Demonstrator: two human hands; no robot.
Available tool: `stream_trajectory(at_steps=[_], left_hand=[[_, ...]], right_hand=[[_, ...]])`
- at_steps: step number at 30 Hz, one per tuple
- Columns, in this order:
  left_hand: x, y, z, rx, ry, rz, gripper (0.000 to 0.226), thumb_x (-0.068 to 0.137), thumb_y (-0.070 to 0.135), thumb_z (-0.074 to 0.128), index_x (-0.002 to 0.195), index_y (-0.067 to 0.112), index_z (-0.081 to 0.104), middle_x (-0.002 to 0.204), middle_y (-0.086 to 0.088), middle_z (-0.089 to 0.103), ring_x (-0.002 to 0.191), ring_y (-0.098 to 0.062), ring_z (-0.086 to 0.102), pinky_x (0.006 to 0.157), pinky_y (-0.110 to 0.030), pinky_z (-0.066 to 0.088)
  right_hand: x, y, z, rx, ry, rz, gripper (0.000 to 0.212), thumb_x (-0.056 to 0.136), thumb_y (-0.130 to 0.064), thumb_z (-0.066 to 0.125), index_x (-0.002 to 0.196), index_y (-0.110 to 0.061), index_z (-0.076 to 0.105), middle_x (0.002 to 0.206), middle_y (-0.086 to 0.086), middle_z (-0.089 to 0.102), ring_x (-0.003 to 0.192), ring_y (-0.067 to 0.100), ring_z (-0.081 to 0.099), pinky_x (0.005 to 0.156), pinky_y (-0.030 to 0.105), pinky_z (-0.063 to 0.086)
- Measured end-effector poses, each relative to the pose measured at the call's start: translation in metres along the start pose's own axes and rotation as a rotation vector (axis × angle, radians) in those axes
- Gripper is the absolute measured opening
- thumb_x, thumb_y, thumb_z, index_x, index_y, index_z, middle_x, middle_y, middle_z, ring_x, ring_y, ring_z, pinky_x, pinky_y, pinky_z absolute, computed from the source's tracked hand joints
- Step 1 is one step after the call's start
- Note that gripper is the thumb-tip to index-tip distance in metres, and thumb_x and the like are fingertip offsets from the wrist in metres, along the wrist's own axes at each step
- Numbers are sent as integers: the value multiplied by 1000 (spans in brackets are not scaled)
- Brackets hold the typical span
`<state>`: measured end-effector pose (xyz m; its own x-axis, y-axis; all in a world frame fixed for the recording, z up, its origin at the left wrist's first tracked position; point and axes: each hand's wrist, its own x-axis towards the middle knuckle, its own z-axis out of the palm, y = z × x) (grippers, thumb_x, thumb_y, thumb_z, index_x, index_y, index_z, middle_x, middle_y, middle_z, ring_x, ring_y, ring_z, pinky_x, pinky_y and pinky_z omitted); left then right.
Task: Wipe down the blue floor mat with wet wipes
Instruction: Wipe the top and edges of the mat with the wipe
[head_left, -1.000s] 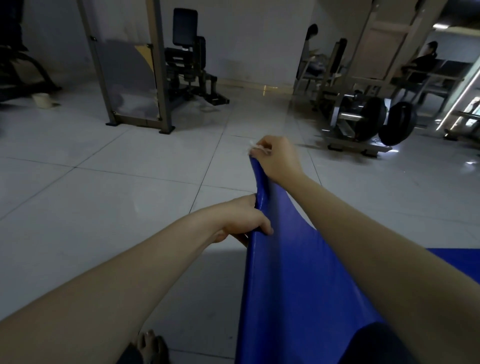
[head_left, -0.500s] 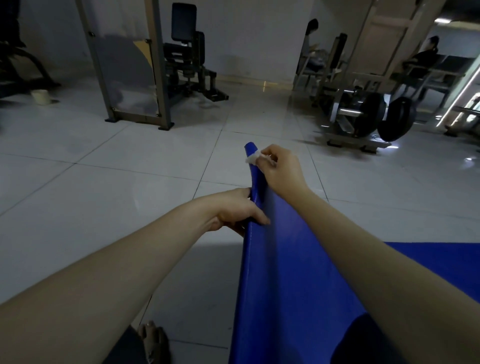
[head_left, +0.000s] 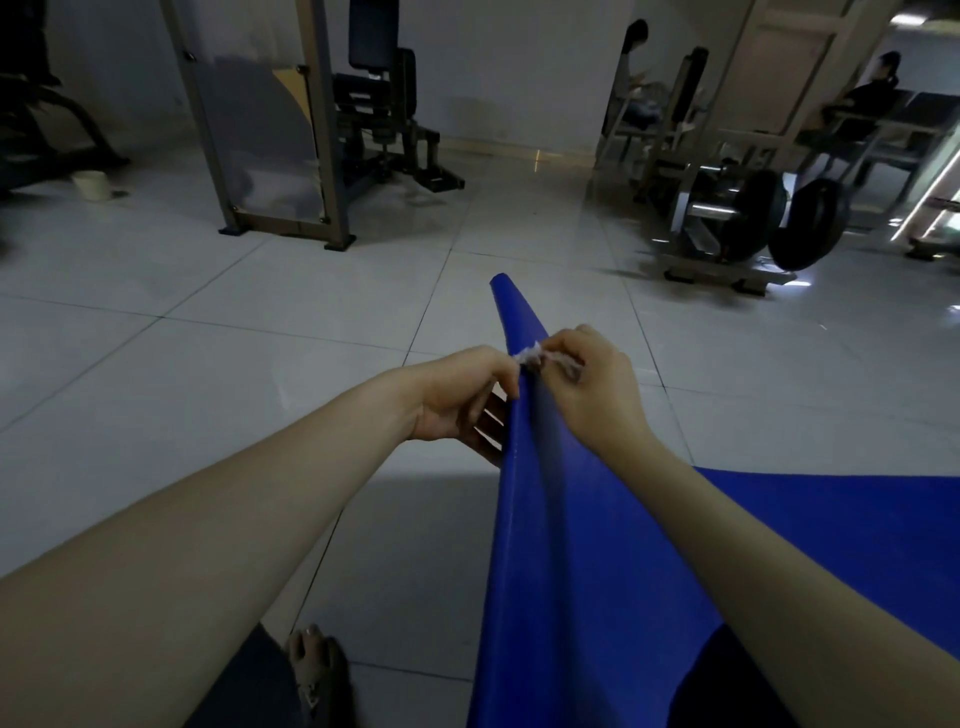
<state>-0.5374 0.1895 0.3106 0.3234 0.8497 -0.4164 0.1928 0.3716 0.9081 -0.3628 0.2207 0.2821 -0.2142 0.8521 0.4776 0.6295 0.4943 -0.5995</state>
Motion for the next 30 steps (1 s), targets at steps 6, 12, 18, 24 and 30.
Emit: stream_trajectory(at_steps=[6,12,18,24,30], left_hand=[[8,4,0,-90,-17,-107,66,97,71,37,141,25,52,126,-19,66,108,-39,69,79,-50,61],[17,3,-3,-160,34,-176,91,87,89,25,144,24,53,133,-25,59,114,-44,62,68,-49,62],[18,4,-3,-181,68,-168,92,87,88,26,139,18,54,123,-29,66,106,-43,69,69,-50,62],[20,4,-1,-160,160,-155,95,85,89,31,139,14,50,121,-28,66,101,-43,69,65,-47,59],[22,1,0,-114,218,-131,76,92,81,35,119,13,59,102,-23,74,87,-37,76,67,-46,62]], right_hand=[[11,-19,0,48,-146,126,11,98,-21,59,99,-17,69,76,7,67,67,22,65,61,33,57],[20,-22,-20,484,-358,408,24,90,3,56,110,0,70,95,17,71,82,24,72,64,26,58],[17,-11,-11,141,-308,104,4,96,-14,66,99,-12,68,75,7,71,60,18,70,58,29,58],[-38,-17,0,-213,-169,-230,36,105,-29,49,72,-18,58,67,-6,54,60,14,52,60,36,49],[-65,-27,-10,-279,-250,-321,14,96,-26,52,89,-16,56,74,-6,58,58,15,53,54,40,52]])
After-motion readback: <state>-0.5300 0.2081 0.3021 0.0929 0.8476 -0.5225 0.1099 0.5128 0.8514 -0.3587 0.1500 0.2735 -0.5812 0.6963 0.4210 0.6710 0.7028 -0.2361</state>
